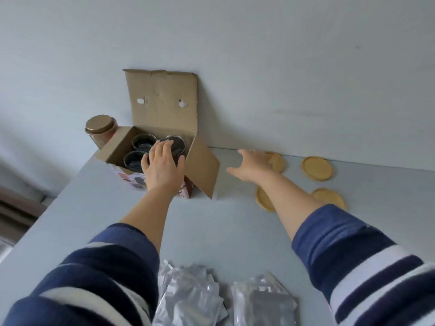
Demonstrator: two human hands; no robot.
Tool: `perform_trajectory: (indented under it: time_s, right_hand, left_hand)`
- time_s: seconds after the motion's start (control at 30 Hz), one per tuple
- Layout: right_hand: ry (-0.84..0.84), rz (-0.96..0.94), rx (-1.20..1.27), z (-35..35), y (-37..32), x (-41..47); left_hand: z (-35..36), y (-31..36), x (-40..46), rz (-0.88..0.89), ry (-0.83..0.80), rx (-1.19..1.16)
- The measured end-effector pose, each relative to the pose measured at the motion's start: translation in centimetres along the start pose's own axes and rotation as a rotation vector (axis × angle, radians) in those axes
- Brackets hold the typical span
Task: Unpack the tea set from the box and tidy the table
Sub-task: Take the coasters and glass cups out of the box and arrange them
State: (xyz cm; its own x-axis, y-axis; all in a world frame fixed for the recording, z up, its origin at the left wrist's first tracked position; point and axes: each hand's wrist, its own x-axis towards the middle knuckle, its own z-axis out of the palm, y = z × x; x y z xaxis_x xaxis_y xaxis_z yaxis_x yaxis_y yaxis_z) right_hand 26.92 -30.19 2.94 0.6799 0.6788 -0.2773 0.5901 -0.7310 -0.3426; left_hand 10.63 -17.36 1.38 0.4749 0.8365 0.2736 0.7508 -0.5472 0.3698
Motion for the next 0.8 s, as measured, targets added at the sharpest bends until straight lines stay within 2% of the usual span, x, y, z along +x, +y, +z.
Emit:
perform_trajectory:
  time_s: [0.1, 0.23, 0.3, 0.5, 0.6, 0.8]
  right_hand:
    - [0.081, -0.083, 0.114, 1.4, -5.5, 0.4]
    - [0.313, -0.313, 0.088, 3.5, -11.9, 1.1]
    - [0.297, -0.390, 0.028, 4.5, -14.9, 2.0]
    - [0.129, -0.250, -0.220, 6.1, -21.6, 6.4]
    - [0.038, -0.159, -0.253, 6.2, -23.6, 8.2]
    - [-0.032, -0.054, -0.223, 6.3, -25.3, 9.7]
  left_hand:
    - [-1.7, -4.8, 1.8, -0.081, 0.011, 0.044]
    - [-3.0, -10.1, 4.4, -0.183, -0.175, 0.104]
    - [-3.2, -11.7, 5.4, -0.170, -0.290, 0.113]
    - [-2.5, -12.2, 6.4, -0.226, -0.401, 0.101]
    - [-2.3, -12.1, 6.9, -0.276, -0.428, 0.110]
    - [-1.1, -12.0, 6.8, -0.284, -0.326, 0.122]
